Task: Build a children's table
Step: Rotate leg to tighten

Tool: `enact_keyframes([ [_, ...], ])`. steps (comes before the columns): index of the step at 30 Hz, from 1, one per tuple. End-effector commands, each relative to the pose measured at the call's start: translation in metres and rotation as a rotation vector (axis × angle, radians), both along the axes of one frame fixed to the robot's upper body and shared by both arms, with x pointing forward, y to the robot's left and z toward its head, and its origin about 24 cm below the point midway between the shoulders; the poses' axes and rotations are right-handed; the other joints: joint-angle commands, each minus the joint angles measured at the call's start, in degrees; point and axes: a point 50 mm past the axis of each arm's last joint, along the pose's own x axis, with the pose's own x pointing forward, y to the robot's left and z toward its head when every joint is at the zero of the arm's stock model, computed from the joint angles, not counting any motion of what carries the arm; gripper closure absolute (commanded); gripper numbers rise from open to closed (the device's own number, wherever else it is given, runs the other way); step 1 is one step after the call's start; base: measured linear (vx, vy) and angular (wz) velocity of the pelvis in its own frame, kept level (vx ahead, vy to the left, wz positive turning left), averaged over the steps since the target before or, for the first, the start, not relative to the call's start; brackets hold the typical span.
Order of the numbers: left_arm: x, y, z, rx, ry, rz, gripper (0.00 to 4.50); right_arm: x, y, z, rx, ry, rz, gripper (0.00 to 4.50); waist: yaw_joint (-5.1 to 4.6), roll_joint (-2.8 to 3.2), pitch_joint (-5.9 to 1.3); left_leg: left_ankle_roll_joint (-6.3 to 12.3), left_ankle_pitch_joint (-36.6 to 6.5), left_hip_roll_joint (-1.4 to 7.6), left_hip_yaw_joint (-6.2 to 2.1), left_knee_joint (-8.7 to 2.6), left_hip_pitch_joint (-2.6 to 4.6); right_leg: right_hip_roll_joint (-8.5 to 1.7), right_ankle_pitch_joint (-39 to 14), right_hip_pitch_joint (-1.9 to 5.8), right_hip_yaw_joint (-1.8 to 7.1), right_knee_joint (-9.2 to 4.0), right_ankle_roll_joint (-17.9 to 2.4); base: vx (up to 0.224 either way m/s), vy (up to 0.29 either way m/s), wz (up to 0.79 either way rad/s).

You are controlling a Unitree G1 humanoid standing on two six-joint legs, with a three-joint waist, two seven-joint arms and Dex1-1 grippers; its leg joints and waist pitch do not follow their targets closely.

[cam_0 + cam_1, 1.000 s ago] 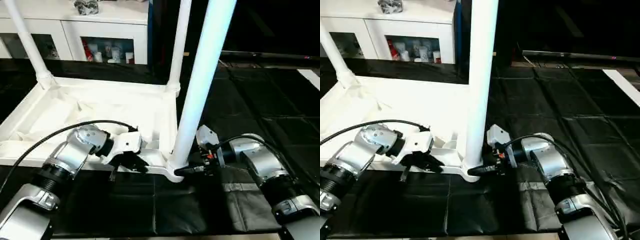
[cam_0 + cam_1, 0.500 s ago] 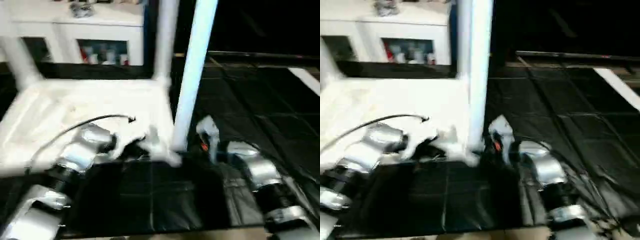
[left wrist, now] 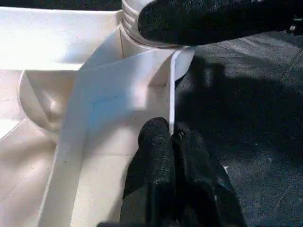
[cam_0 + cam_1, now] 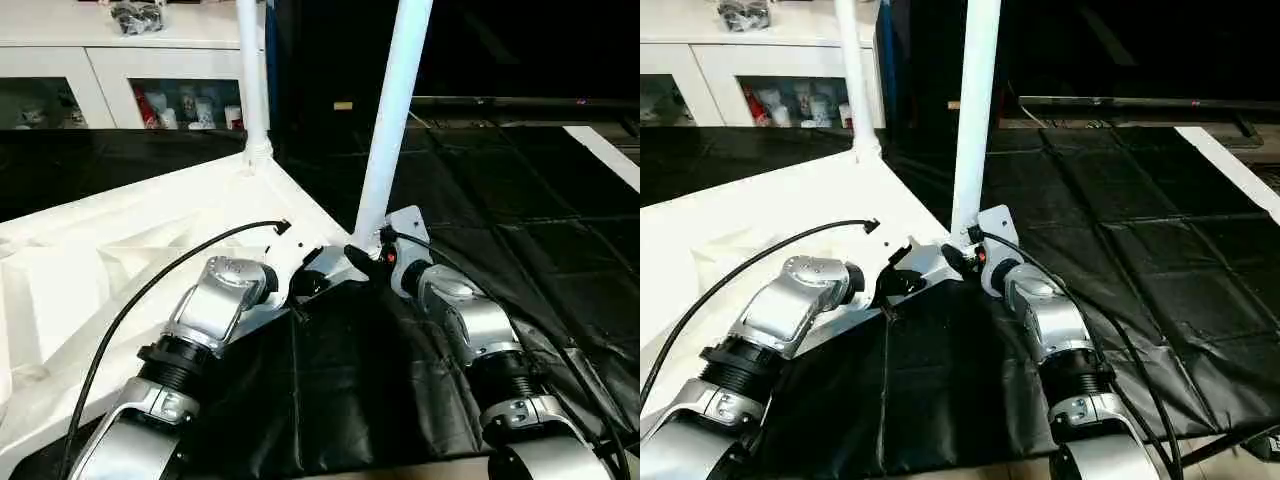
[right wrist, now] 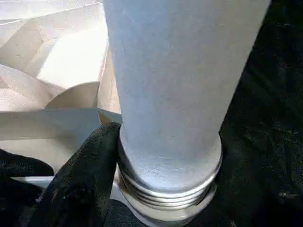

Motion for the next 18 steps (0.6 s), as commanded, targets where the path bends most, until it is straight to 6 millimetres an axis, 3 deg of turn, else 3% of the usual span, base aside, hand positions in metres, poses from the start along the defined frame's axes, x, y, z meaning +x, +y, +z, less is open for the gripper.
enact_keyframes([
  [1,0.001,-0.014,0.015,-0.025,-0.077,-0.076,4.5,-0.015,0.035,-0.001,0.074,0.028,0.214,0.98,0.09,0.25,-3.43,1.25,-10.47,0.9,-0.03,-3.72,-0.25,-2.86,-10.58,3.31,2.89,-4.26,-10.33,0.0,0.0,0.0],
  [3,0.001,-0.006,0.015,-0.011,-0.082,-0.096,4.5,-0.017,0.026,0.0,0.087,0.016,0.237,0.88,0.16,0.13,-3.43,1.44,-10.73,0.9,-0.06,-3.74,-0.26,-2.96,-11.38,3.41,2.91,-4.31,-9.92,0.0,0.0,0.0],
  [4,0.002,-0.002,0.015,-0.002,-0.083,-0.11,4.5,-0.017,0.019,0.0,0.089,0.009,0.245,0.6,0.2,0.3,-3.44,1.58,-10.9,0.95,0.0,-3.7,-0.11,-2.93,-11.23,3.31,2.96,-4.37,-9.96,0.0,0.0,0.0],
  [7,0.002,0.005,0.013,0.015,-0.08,-0.132,4.5,-0.018,0.009,0.001,0.092,-0.009,0.256,0.53,0.21,0.32,-3.41,1.65,-11.2,1.07,-0.04,-3.77,-0.1,-2.91,-10.81,3.27,2.95,-4.2,-10.33,0.0,0.0,0.0],
  [11,0.002,0.021,0.016,0.021,-0.08,-0.267,4.5,-0.022,-0.026,0.005,0.028,-0.053,0.387,0.12,0.47,0.51,-3.44,1.72,-12.06,1.1,0.05,-3.64,0.08,-2.96,-11.08,3.24,2.97,-4.41,-10.39,0.0,0.0,0.0],
  [14,-0.001,0.029,0.019,0.036,-0.079,-0.372,4.5,-0.025,-0.042,0.009,-0.012,-0.06,0.47,0.04,0.71,0.47,-3.43,2.52,-11.24,1.08,0.0,-3.57,-0.17,-2.92,-8.86,3.42,2.91,-4.07,-11.3,0.0,0.0,0.0],
  [18,-0.007,0.041,0.017,0.086,-0.053,-0.488,4.5,-0.026,-0.054,0.018,-0.039,-0.071,0.566,0.04,1.14,0.49,-3.41,2.72,-11.38,1.38,0.09,-3.54,0.08,-3.07,-9.42,3.28,2.94,-3.92,-12.48,0.0,0.0,0.0],
])
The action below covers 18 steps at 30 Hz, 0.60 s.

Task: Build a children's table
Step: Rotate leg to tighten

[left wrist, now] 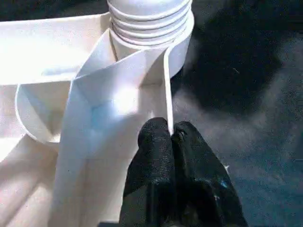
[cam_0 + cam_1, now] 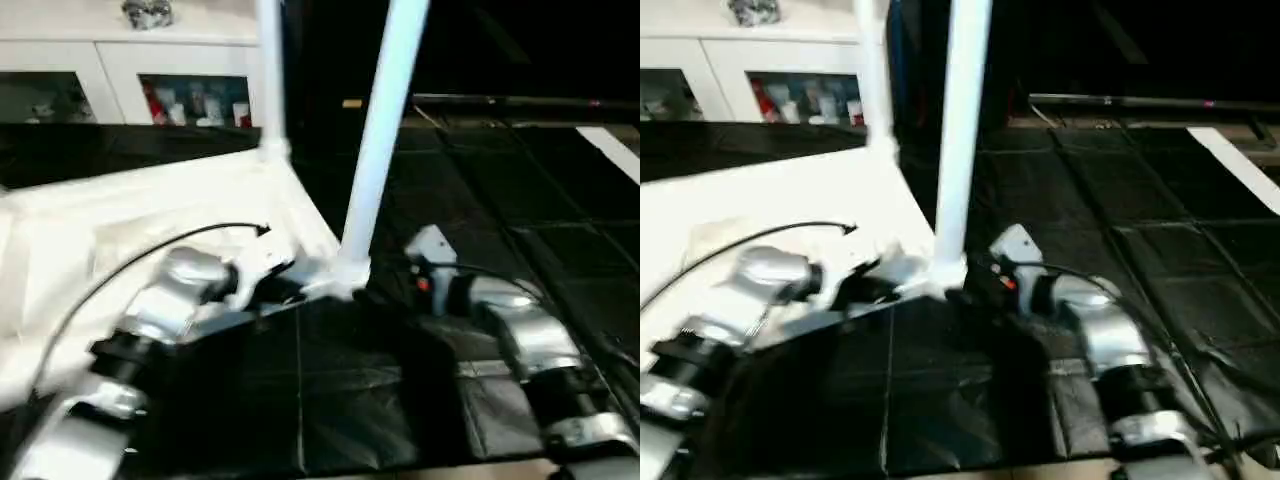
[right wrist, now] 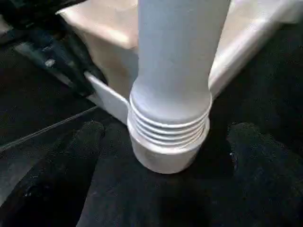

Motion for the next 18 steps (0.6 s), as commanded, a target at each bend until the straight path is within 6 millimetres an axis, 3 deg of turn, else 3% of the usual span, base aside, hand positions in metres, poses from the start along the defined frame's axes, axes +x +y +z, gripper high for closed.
enact_keyframes([
  [1,0.0,-0.011,0.01,0.001,-0.024,-0.126,4.5,0.002,0.0,0.01,0.0,-0.038,0.056,0.04,0.0,0.45,-3.54,2.64,-11.15,1.38,0.09,-3.57,0.23,-3.05,-9.12,3.37,3.02,-3.84,-12.55,0.0,0.0,0.0],
  [6,-0.01,-0.006,0.006,0.022,0.021,-0.267,4.5,-0.004,-0.005,0.015,-0.01,-0.013,0.228,0.04,0.81,-0.12,-3.52,2.88,-11.47,1.61,0.32,-3.49,0.42,-3.22,-10.11,3.2,3.04,-3.78,-12.95,0.0,0.0,0.0],
  [12,-0.015,-0.007,0.002,0.046,0.036,-0.355,4.5,-0.009,0.003,0.013,-0.041,-0.009,0.382,0.04,1.65,-0.31,-3.52,2.62,-11.35,1.66,0.31,-3.44,0.4,-3.37,-12.03,3.05,3.09,-3.74,-12.24,0.0,0.0,0.0],
  [16,-0.016,-0.007,0.002,0.056,0.037,-0.385,4.5,-0.01,0.009,0.011,-0.047,0.008,0.431,0.04,1.69,-0.28,-3.56,2.43,-11.1,1.66,0.24,-3.5,0.28,-3.31,-11.7,3.1,3.06,-3.64,-12.05,0.0,0.0,0.0],
  [18,-0.016,-0.006,0.001,0.063,0.035,-0.395,4.5,-0.01,0.011,0.011,-0.043,0.016,0.438,0.39,1.7,-0.34,-3.59,2.29,-11.1,1.67,0.26,-3.49,0.33,-3.3,-11.44,3.08,3.05,-3.62,-12.34,0.0,0.0,0.0],
])
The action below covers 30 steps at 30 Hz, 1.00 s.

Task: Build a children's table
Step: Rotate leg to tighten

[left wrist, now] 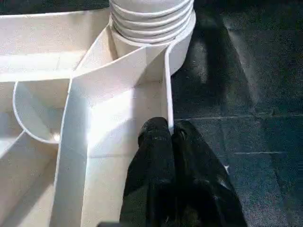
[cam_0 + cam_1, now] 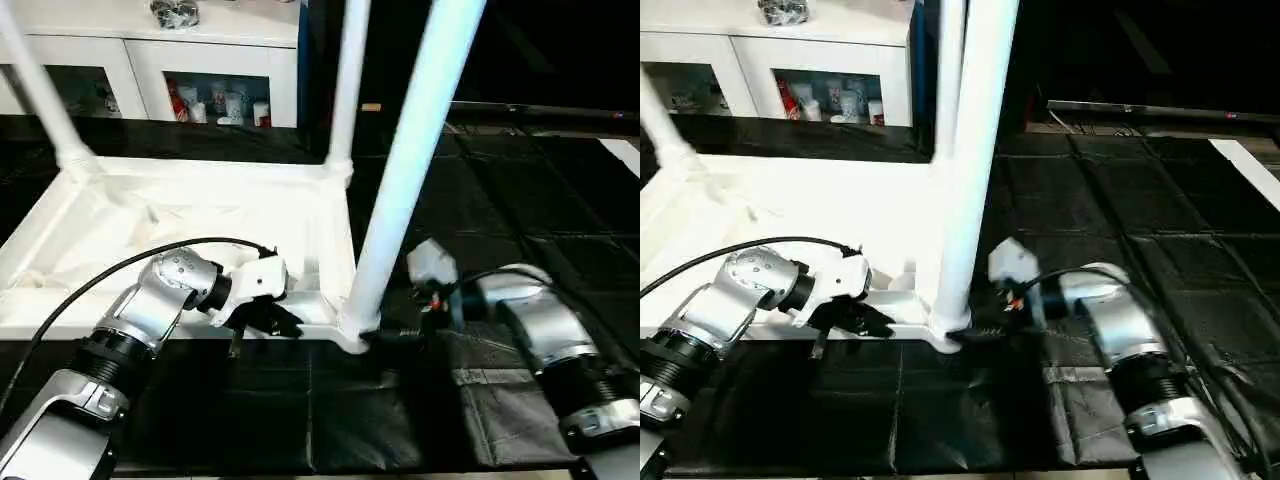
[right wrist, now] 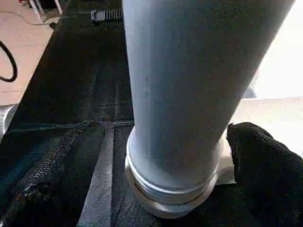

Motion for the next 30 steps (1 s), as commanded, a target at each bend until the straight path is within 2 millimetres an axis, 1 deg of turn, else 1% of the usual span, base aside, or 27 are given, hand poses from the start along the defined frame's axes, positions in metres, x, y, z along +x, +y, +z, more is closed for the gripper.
enact_keyframes([
  [1,-0.002,-0.008,0.002,0.031,-0.003,-0.093,4.5,0.003,0.002,0.005,-0.008,-0.011,0.025,0.39,-0.4,-0.09,-3.58,2.29,-11.07,1.59,0.16,-3.7,0.39,-3.25,-11.39,3.0,3.03,-3.72,-12.3,0.0,0.0,0.0],
  [2,-0.002,-0.007,0.002,0.035,-0.004,-0.098,4.5,0.004,0.002,0.005,-0.006,-0.009,0.027,0.44,-0.38,-0.15,-3.6,2.33,-10.94,1.59,0.15,-3.71,0.34,-3.27,-11.43,3.06,3.01,-3.67,-12.16,0.0,0.0,0.0],
  [4,-0.002,-0.007,0.002,0.038,-0.005,-0.104,4.5,0.004,0.002,0.004,-0.001,-0.002,0.03,0.73,-0.36,-0.15,-3.62,2.32,-10.72,1.6,0.16,-3.68,0.37,-3.32,-11.41,3.06,3.03,-3.69,-12.1,0.0,0.0,0.0],
  [5,-0.002,-0.006,0.001,0.039,-0.004,-0.106,4.5,0.004,0.003,0.004,0.003,0.003,0.033,0.86,-0.37,-0.17,-3.62,2.36,-10.46,1.6,0.13,-3.69,0.27,-3.32,-11.25,3.11,3.02,-3.63,-12.04,0.0,0.0,0.0],
  [7,-0.002,-0.005,0.0,0.044,-0.002,-0.108,4.5,0.004,0.003,0.003,0.004,0.007,0.03,0.92,-0.37,-0.08,-3.63,2.31,-10.47,1.6,0.16,-3.67,0.32,-3.29,-11.2,3.04,3.02,-3.62,-12.12,0.0,0.0,0.0],
  [10,-0.003,-0.005,0.0,0.048,0.0,-0.111,4.5,0.005,0.003,0.002,0.005,0.006,0.021,1.27,-0.36,-0.13,-3.64,2.25,-10.49,1.59,0.16,-3.67,0.3,-3.28,-11.0,3.07,3.01,-3.59,-12.17,0.0,0.0,0.0],
  [12,-0.003,-0.005,-0.001,0.05,0.0,-0.113,4.5,0.005,0.003,0.002,0.008,0.011,0.019,1.27,-0.35,-0.08,-3.66,2.2,-10.49,1.6,0.15,-3.67,0.3,-3.31,-11.07,3.1,3.01,-3.58,-12.19,0.0,0.0,0.0],
  [15,-0.003,-0.005,-0.001,0.051,0.0,-0.115,4.5,0.004,0.004,0.001,0.009,0.016,0.023,1.65,-0.35,-0.13,-3.68,2.27,-10.23,1.59,0.14,-3.65,0.29,-3.27,-10.55,3.12,2.99,-3.51,-12.28,0.0,0.0,0.0],
  [18,-0.002,-0.005,-0.001,0.05,0.0,-0.116,4.5,0.003,0.005,-0.001,0.009,0.019,0.031,1.72,-0.35,-0.13,-3.66,2.29,-10.4,1.59,0.16,-3.65,0.29,-3.29,-10.89,3.12,3.0,-3.57,-12.19,0.0,0.0,0.0],
  [19,-0.002,-0.005,-0.001,0.051,0.0,-0.115,4.5,0.003,0.006,-0.001,0.008,0.02,0.032,1.82,-0.35,-0.15,-3.67,2.25,-10.4,1.57,0.16,-3.64,0.28,-3.28,-11.01,3.12,3.0,-3.57,-12.12,0.0,0.0,0.0],
  [22,-0.002,-0.005,-0.002,0.051,0.0,-0.113,4.5,0.003,0.007,-0.003,0.005,0.023,0.037,1.84,-0.33,-0.19,-3.67,2.26,-10.3,1.54,0.17,-3.62,0.25,-3.29,-11.13,3.13,3.01,-3.58,-12.03,0.0,0.0,0.0],
  [26,-0.004,-0.004,-0.004,0.048,0.005,-0.108,4.5,0.001,0.009,-0.005,0.013,0.036,0.038,1.86,-0.37,-0.04,-3.64,1.99,-10.98,1.59,0.13,-3.69,0.33,-3.31,-12.16,3.06,3.01,-3.7,-11.79,0.0,0.0,0.0],
  [30,-0.004,-0.005,-0.004,0.03,0.013,-0.09,4.5,-0.003,0.011,-0.008,0.023,0.045,0.036,1.86,-0.37,0.03,-3.68,1.86,-11.01,1.58,0.12,-3.69,0.36,-3.28,-11.67,3.11,3.01,-3.63,-11.92,0.0,0.0,0.0],
])
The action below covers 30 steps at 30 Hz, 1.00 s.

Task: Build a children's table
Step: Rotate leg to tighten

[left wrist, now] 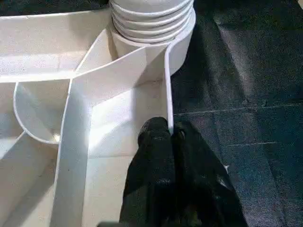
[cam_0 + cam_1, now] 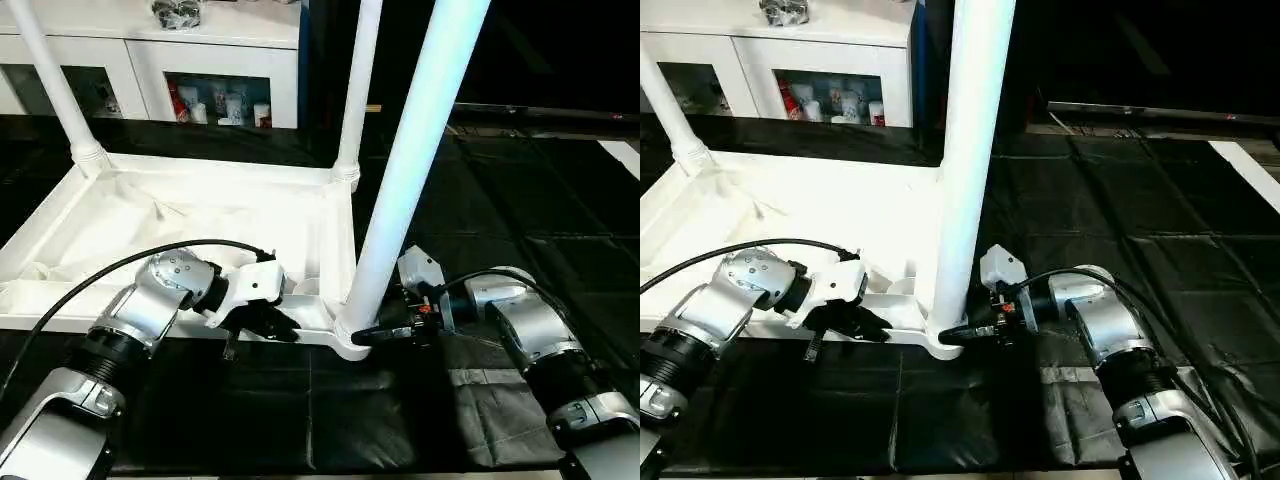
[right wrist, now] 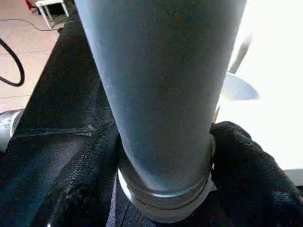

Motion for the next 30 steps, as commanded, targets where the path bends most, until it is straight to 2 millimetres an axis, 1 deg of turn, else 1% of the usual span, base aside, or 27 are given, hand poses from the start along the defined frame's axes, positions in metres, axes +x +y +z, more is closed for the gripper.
enact_keyframes([
  [1,-0.0033,-0.0085,-0.0022,0.014,0.013,-0.05,4.5,-0.0052,0.0054,-0.0048,0.003,0.011,0.022,1.86,-0.32,0.06,-3.67,1.94,-10.74,1.55,0.14,-3.65,0.26,-3.26,-11.13,3.12,3.04,-3.64,-12.04,0.0,0.0,0.0],
  [2,-0.0032,-0.0089,-0.0021,0.006,0.017,-0.044,4.5,-0.0066,0.0066,-0.0058,0.006,0.014,0.024,1.86,-0.26,0.39,-3.7,1.94,-10.64,1.56,0.09,-3.65,0.28,-3.27,-10.71,3.1,3.01,-3.57,-12.23,0.0,0.0,0.0],
  [3,-0.0031,-0.0093,-0.0021,0.002,0.019,-0.041,4.5,-0.0077,0.0078,-0.0066,0.007,0.015,0.025,1.86,-0.28,0.47,-3.71,1.91,-10.61,1.58,0.1,-3.66,0.31,-3.23,-10.37,3.1,3.01,-3.6,-12.27,0.0,0.0,0.0],
  [4,-0.0032,-0.0094,-0.0022,0.0,0.02,-0.04,4.5,-0.0085,0.0087,-0.0074,0.007,0.015,0.027,1.86,-0.36,0.37,-3.72,1.88,-10.61,1.57,0.1,-3.66,0.27,-3.16,-9.64,3.14,3.0,-3.53,-12.48,0.0,0.0,0.0],
  [6,-0.0036,-0.0093,-0.0031,0.001,0.023,-0.039,4.5,-0.0094,0.0102,-0.0082,0.009,0.016,0.027,1.86,-0.41,0.44,-3.69,1.75,-11.21,1.54,0.07,-3.73,0.3,-3.17,-10.05,3.18,2.94,-3.6,-12.53,0.0,0.0,0.0],
  [8,-0.0036,-0.0089,-0.0034,0.002,0.024,-0.039,4.5,-0.0092,0.0113,-0.0085,0.012,0.016,0.024,1.86,-0.41,0.54,-3.58,1.4,-12.66,1.56,0.07,-3.83,0.48,-3.22,-11.94,3.09,2.97,-3.88,-12.3,0.0,0.0,0.0],
  [13,-0.0017,-0.0093,-0.0021,0.003,0.016,-0.034,4.5,-0.0091,0.0111,-0.0084,0.01,0.008,0.021,1.86,-0.45,0.38,-3.62,1.29,-12.6,1.56,0.03,-3.83,0.46,-3.22,-12.06,3.16,3.0,-3.85,-12.12,0.0,0.0,0.0],
  [15,-0.0004,-0.0094,-0.0014,0.003,0.011,-0.029,4.5,-0.0065,0.011,-0.0078,0.013,0.011,-0.013,1.86,-0.44,0.4,-3.59,1.32,-12.48,1.55,0.03,-3.84,0.45,-3.22,-11.98,3.13,3.0,-3.85,-12.17,0.0,0.0,0.0],
  [16,0.0,-0.0095,-0.0011,0.003,0.009,-0.027,4.5,-0.0048,0.011,-0.0073,0.019,0.021,-0.034,1.86,-0.44,0.55,-3.58,1.28,-12.67,1.56,0.02,-3.88,0.5,-3.21,-12.23,3.11,3.01,-3.88,-12.18,0.0,0.0,0.0],
  [17,0.0002,-0.0096,-0.001,0.003,0.007,-0.026,4.5,-0.0041,0.0104,-0.0058,0.03,0.036,-0.039,1.51,-0.47,0.64,-3.52,1.11,-13.09,1.55,-0.05,-3.95,0.51,-3.18,-12.69,3.16,2.98,-3.91,-12.11,0.0,0.0,0.0],
  [18,0.0003,-0.0096,-0.0009,0.003,0.007,-0.025,4.5,-0.0039,0.01,-0.0047,0.038,0.046,-0.038,1.51,-0.51,0.57,-3.46,1.08,-13.44,1.54,-0.01,-3.96,0.46,-3.19,-13.2,3.17,2.99,-4.04,-11.93,0.0,0.0,0.0],
  [20,0.0003,-0.0098,-0.001,0.003,0.006,-0.024,4.5,-0.0018,0.009,-0.0025,0.046,0.036,-0.051,1.16,-0.53,0.57,-3.41,0.77,-14.64,1.53,-0.06,-4.01,0.59,-3.27,-15.64,3.07,2.98,-4.31,-11.23,0.0,0.0,0.0],
  [21,0.0003,-0.0098,-0.001,0.004,0.005,-0.024,4.5,-0.0014,0.0087,-0.002,0.048,0.034,-0.054,1.14,-0.48,0.59,-3.44,0.7,-14.74,1.54,-0.05,-4.0,0.66,-3.34,-15.97,3.03,3.0,-4.35,-11.11,0.0,0.0,0.0],
  [22,0.0004,-0.0097,-0.0011,0.005,0.005,-0.024,4.5,-0.0006,0.008,-0.0009,0.05,0.031,-0.058,0.99,-0.49,0.58,-3.44,0.71,-14.74,1.56,-0.05,-4.0,0.63,-3.35,-16.18,2.98,3.04,-4.38,-11.06,0.0,0.0,0.0],
  [23,0.0004,-0.0096,-0.0012,0.006,0.004,-0.024,4.5,0.0,0.007,0.0001,0.049,0.025,-0.059,0.99,-0.45,0.48,-3.5,0.71,-14.34,1.64,-0.05,-4.01,0.72,-3.33,-15.69,2.91,3.04,-4.31,-11.18,0.0,0.0,0.0],
  [25,0.0009,-0.0089,-0.0013,0.012,0.0,-0.025,4.5,-0.0003,0.0052,0.0009,0.046,0.023,-0.057,0.77,-0.32,0.51,-3.58,0.8,-13.44,1.69,-0.03,-3.95,0.73,-3.27,-13.68,2.9,3.05,-4.05,-11.75,0.0,0.0,0.0],
  [26,0.0011,-0.009,-0.0015,0.015,-0.002,-0.026,4.5,-0.0002,0.0045,0.001,0.046,0.019,-0.061,0.73,-0.37,0.35,-3.63,0.95,-12.69,1.66,-0.01,-3.92,0.55,-3.18,-12.18,3.04,3.03,-3.85,-12.02,0.0,0.0,0.0],
  [28,0.0013,-0.0097,-0.002,0.015,-0.004,-0.025,4.5,-0.0002,0.0038,0.0004,0.043,0.011,-0.068,0.54,-0.34,0.38,-3.68,1.18,-11.87,1.63,0.01,-3.86,0.47,-3.2,-10.86,3.09,3.02,-3.68,-12.24,0.0,0.0,0.0],
  [29,0.0012,-0.0103,-0.0022,0.013,-0.004,-0.024,4.5,-0.0002,0.0041,-0.0005,0.033,-0.003,-0.076,0.37,-0.36,0.37,-3.61,1.21,-12.06,1.6,0.06,-3.86,0.52,-3.21,-11.09,3.03,3.03,-3.76,-12.27,0.0,0.0,0.0],
  [30,0.0012,-0.0104,-0.0023,0.012,-0.004,-0.024,4.5,-0.0003,0.0042,-0.0008,0.031,-0.006,-0.078,0.32,-0.36,0.37,-3.58,1.15,-12.17,1.57,0.06,-3.87,0.51,-3.25,-11.45,3.05,3.05,-3.79,-12.21,0.0,0.0,0.0],
])
